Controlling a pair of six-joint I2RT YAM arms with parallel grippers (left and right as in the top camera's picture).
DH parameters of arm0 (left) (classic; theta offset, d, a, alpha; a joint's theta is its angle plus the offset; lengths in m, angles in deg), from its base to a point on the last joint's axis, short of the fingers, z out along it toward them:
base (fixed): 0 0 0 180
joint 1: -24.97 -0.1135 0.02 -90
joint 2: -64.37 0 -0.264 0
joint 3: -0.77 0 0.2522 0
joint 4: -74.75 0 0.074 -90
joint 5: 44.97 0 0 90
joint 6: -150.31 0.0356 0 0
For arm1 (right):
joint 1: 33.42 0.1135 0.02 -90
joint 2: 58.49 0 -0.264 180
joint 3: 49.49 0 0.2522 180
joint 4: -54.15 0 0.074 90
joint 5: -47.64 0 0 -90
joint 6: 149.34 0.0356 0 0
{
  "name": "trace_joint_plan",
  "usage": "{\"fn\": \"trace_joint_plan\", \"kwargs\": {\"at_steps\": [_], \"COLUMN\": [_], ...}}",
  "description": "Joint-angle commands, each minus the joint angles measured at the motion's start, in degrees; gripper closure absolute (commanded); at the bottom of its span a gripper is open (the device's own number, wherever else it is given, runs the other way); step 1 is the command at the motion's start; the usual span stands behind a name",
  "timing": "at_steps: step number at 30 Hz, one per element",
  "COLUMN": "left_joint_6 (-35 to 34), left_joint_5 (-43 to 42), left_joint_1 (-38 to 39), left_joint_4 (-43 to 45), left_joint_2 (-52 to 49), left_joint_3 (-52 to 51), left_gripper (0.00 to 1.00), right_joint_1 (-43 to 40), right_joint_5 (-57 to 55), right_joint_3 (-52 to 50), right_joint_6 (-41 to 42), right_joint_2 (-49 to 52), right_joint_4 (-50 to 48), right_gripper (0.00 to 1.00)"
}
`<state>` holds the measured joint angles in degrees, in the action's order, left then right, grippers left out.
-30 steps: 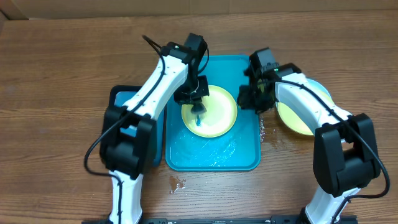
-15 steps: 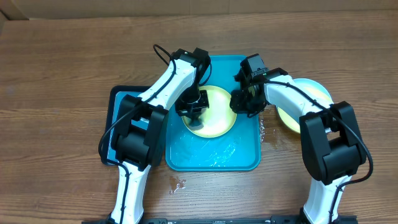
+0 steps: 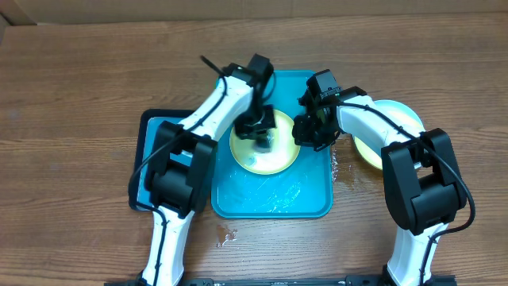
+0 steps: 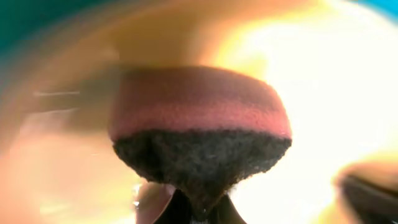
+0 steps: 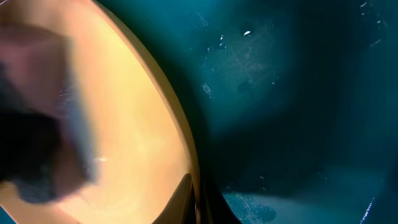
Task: Clean dirty plates on tray and stack at the side
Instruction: 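Scrub the held yellow plate with the sponge using the left gripper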
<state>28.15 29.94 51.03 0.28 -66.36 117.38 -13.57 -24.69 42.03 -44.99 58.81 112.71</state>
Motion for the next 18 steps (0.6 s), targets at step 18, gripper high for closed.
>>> {"fn": "trace_joint_plan", "kwargs": {"at_steps": [18], "left_joint_6": [-2.99], "left_joint_5": [32.26], "left_joint_1": [-1.97], "left_joint_4": [-18.58], "left_joint_2": [-4.74], "left_joint_3": [0.39], "left_gripper": [0.96], "right_joint_1": [0.02], "right_joint_5": [-2.82], "right_joint_3": [-0.81], "right_joint_6": [-0.22], "right_joint_2": [2.67], "right_joint_4": [0.94], "right_gripper": [0.96]}}
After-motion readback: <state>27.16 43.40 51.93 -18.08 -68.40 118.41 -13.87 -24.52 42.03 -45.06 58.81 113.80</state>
